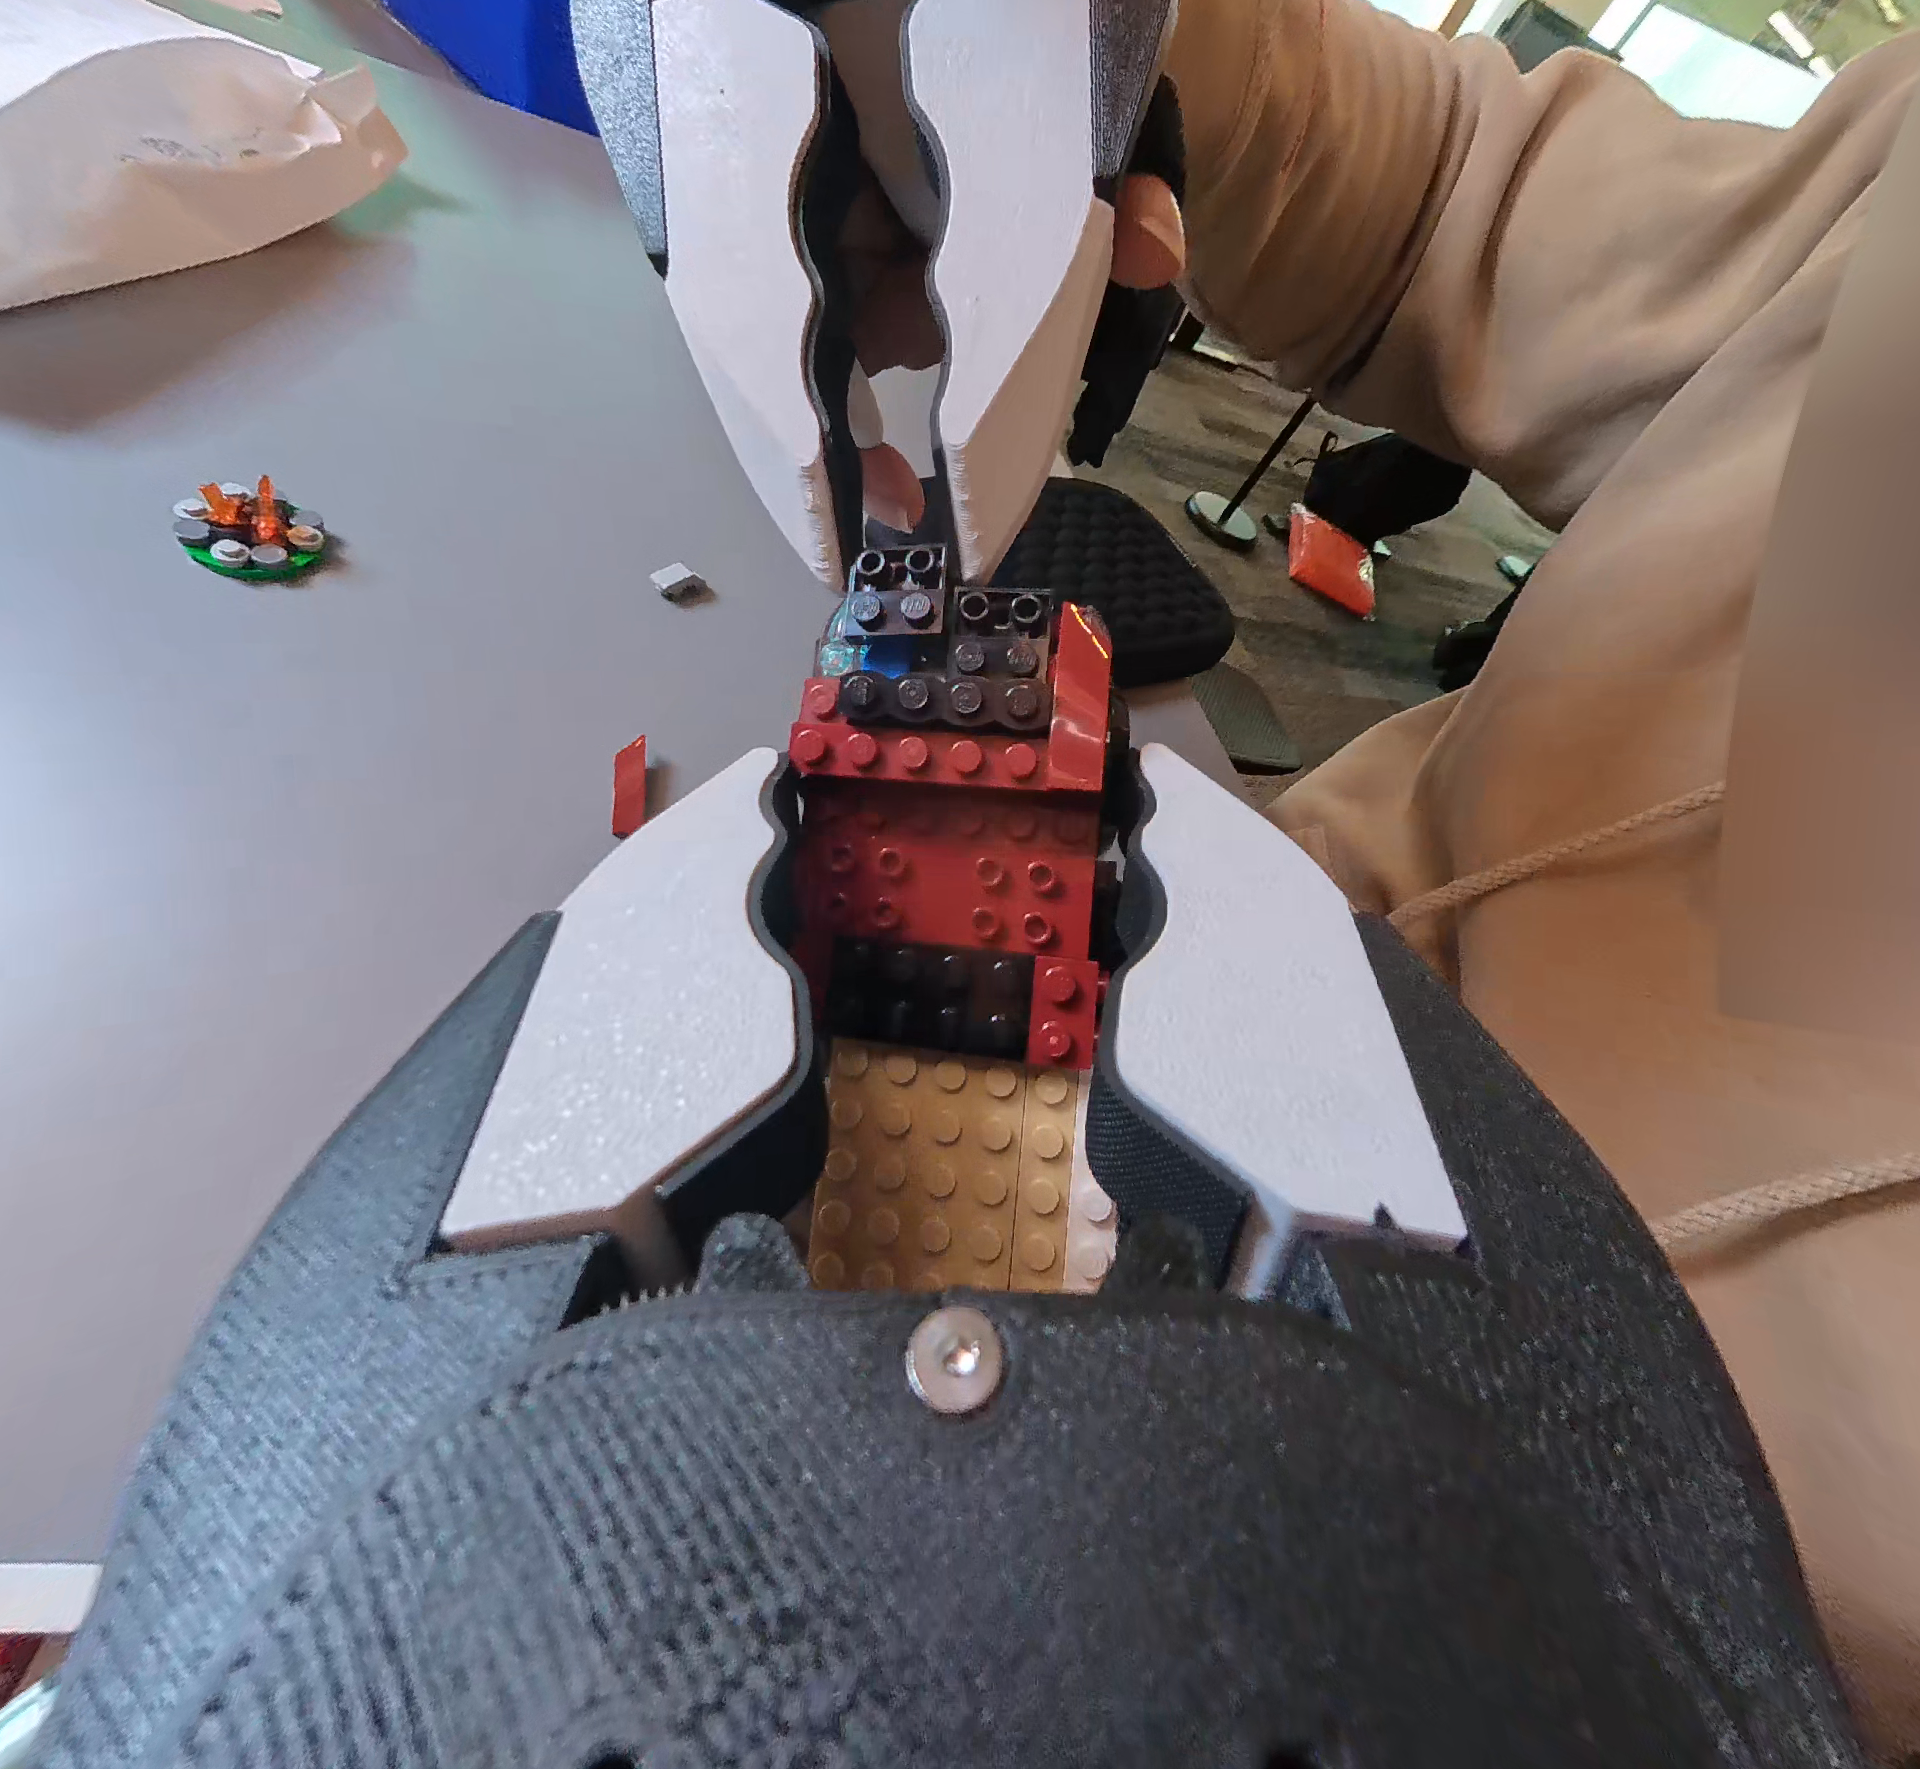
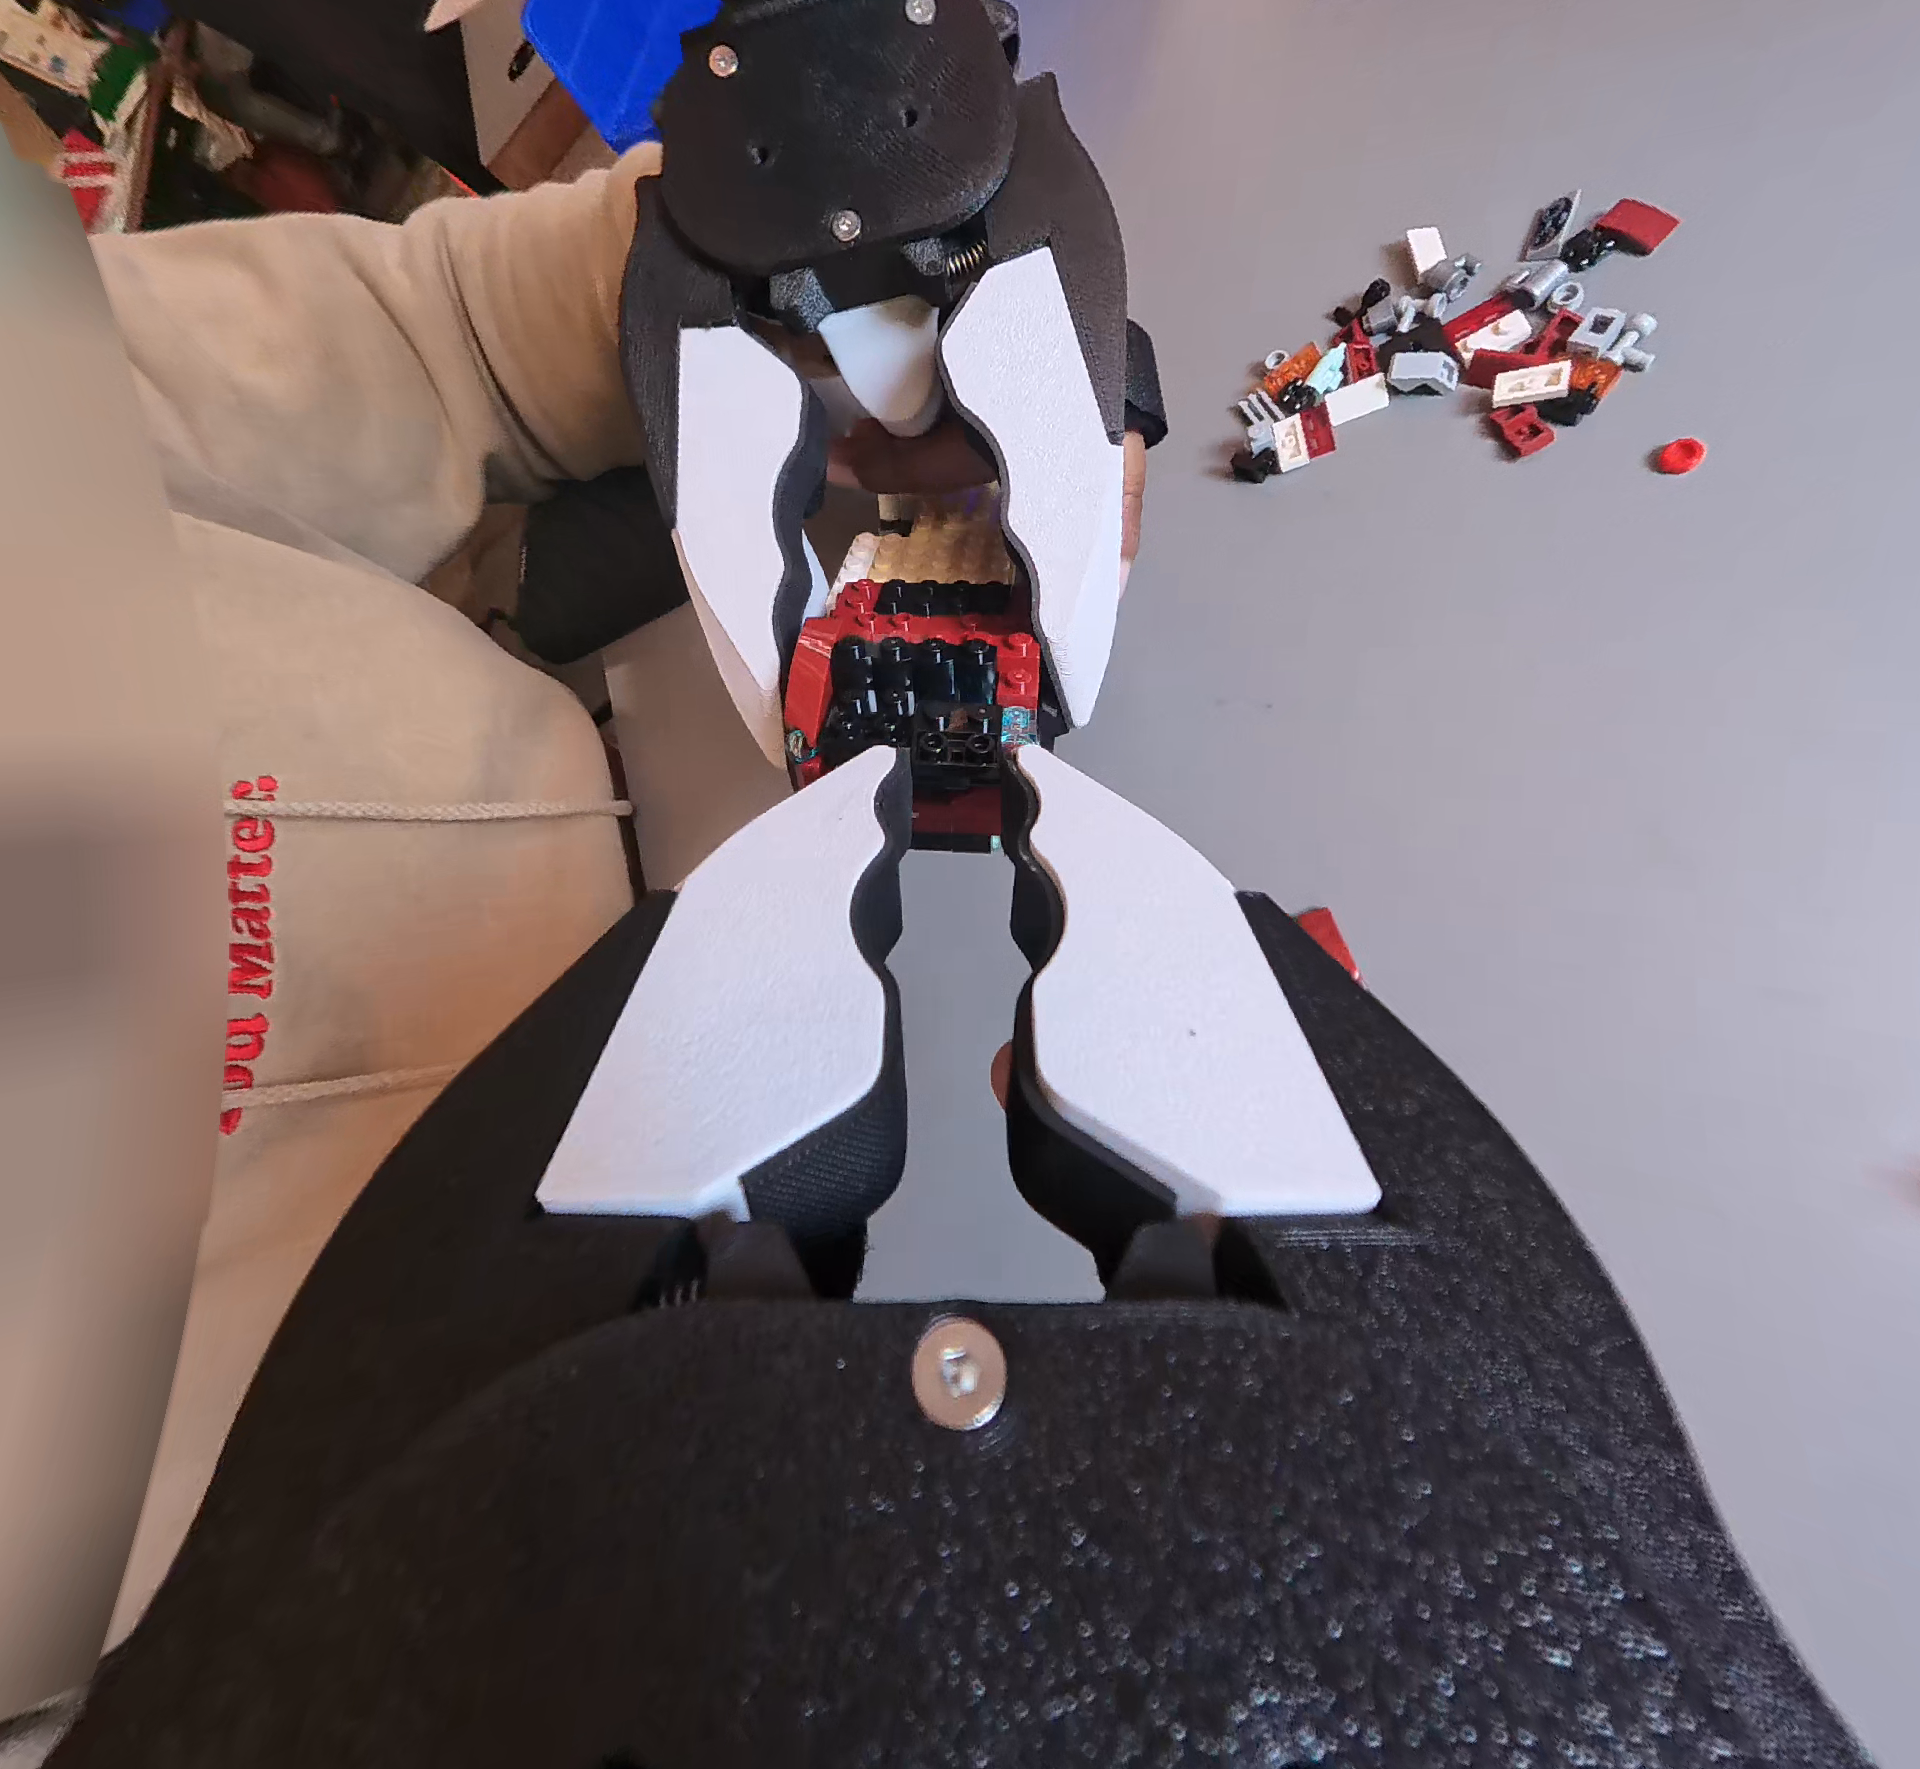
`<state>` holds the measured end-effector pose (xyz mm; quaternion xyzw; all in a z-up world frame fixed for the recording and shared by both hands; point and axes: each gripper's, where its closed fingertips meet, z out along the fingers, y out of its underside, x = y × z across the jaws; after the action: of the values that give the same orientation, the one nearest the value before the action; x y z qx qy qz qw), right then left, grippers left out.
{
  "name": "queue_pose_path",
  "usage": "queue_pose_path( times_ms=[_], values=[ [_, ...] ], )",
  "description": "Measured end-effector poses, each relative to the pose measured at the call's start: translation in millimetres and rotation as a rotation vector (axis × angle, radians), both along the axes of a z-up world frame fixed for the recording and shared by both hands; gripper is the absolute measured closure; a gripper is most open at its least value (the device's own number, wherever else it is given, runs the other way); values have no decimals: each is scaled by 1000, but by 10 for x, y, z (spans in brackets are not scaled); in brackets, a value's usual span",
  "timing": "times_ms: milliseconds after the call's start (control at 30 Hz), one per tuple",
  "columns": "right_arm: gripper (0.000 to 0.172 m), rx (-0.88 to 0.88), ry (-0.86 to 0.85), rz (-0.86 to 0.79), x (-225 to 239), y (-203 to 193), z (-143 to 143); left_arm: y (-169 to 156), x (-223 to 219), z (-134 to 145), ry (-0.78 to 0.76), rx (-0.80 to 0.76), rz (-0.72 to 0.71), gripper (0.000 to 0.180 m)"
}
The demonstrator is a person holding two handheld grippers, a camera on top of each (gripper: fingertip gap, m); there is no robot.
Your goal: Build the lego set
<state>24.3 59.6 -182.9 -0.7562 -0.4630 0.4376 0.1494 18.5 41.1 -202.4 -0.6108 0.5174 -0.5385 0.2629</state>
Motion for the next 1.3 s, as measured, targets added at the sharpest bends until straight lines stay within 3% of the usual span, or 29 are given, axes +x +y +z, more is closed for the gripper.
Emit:
queue_pose_path(
  times_ms=[333, 467, 800, 1033, 1300],
  values=[
    [155, 20, 12, 30, -50, -13, 59, -5, -46, 50, -38, 2, 2, 121],
    [155, 82, 2, 45, -40, -46, 26, -21, -32, 5, -13, 80, 27, 121],
    [155, 232, -203, 138, 64, -119, -50, -2, 106, -123, 37, 394, 160, 121],
    [155, 343, -348, 209, 48, -108, 163, 7, 153, 70, -79, 430, 241, 121],
    [152, 349, -463, 256, -71, -140, 306, -12, 72, 209, -152, 431, 266, 121]
  ],
)
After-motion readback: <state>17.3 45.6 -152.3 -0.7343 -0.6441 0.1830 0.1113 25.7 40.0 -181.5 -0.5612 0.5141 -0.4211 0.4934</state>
